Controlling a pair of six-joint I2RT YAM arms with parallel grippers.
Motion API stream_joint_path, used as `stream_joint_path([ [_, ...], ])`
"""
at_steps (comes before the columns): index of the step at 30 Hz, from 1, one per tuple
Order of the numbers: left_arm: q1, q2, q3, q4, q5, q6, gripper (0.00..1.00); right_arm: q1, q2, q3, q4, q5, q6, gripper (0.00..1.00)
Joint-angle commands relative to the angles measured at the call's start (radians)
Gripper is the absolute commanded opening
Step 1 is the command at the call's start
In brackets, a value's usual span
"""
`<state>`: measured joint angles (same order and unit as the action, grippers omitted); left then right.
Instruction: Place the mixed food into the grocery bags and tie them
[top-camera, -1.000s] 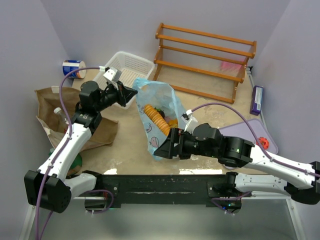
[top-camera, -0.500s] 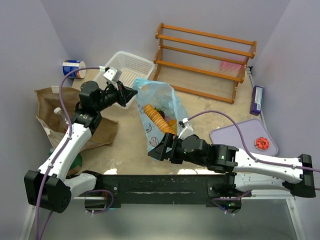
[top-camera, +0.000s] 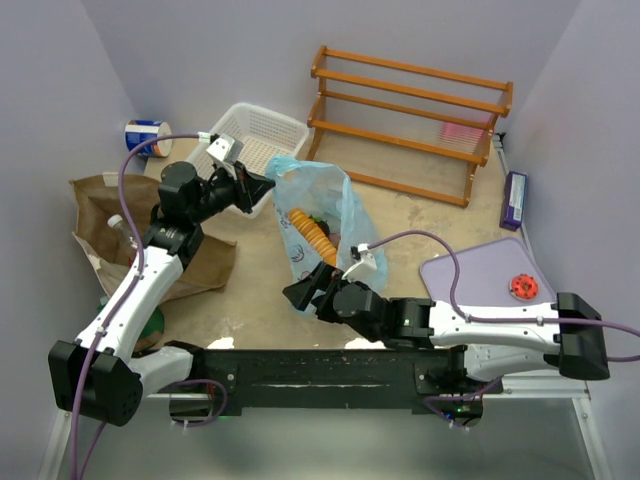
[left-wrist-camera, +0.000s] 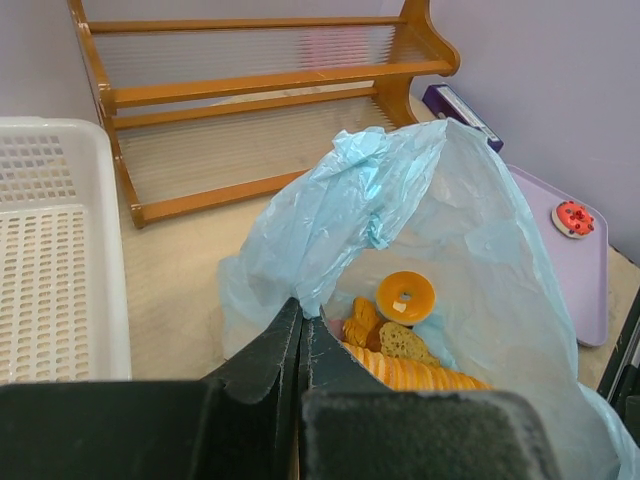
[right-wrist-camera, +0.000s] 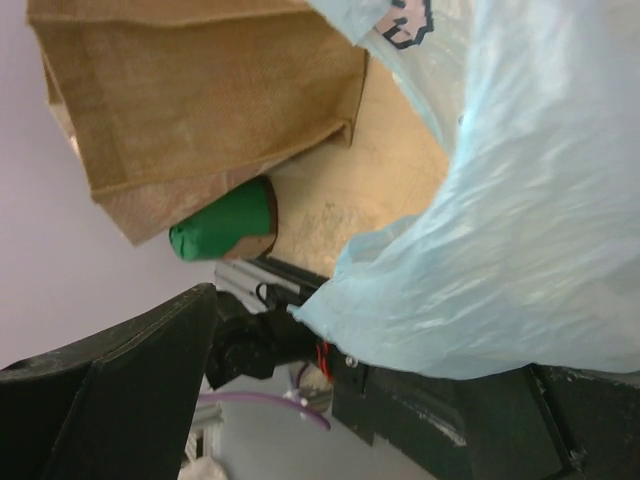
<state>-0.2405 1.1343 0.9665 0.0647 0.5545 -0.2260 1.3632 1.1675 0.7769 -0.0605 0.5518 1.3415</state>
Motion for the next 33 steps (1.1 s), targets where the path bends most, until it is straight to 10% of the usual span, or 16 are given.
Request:
stream_joint_path([
  [1, 0.003, -0.021, -0.014, 0.047, 0.018, -0.016, 0.0, 0.01, 0.03, 0.028, 0.071, 0.201, 0.048, 0.93],
  [10, 0.001, -0.022, -0.014, 0.047, 0.019, -0.015, 0.0, 0.013, 0.124, 0.151, -0.073, 0.361, 0.081, 0.76],
  [14, 0.003, -0.025, -0.009, 0.041, 0.019, -0.009, 0.0, 0.013, 0.08, 0.202, -0.148, 0.418, 0.026, 0.29],
  [19, 0.001, -0.087, 0.004, 0.047, -0.004, -0.006, 0.0, -0.004, -0.021, 0.326, -0.163, 0.487, -0.316, 0.0],
  [33, -0.005, -0.243, 0.066, -0.003, 0.059, -0.154, 0.0, -0.593, 0.007, 0.552, -0.309, -0.209, -0.656, 0.0],
])
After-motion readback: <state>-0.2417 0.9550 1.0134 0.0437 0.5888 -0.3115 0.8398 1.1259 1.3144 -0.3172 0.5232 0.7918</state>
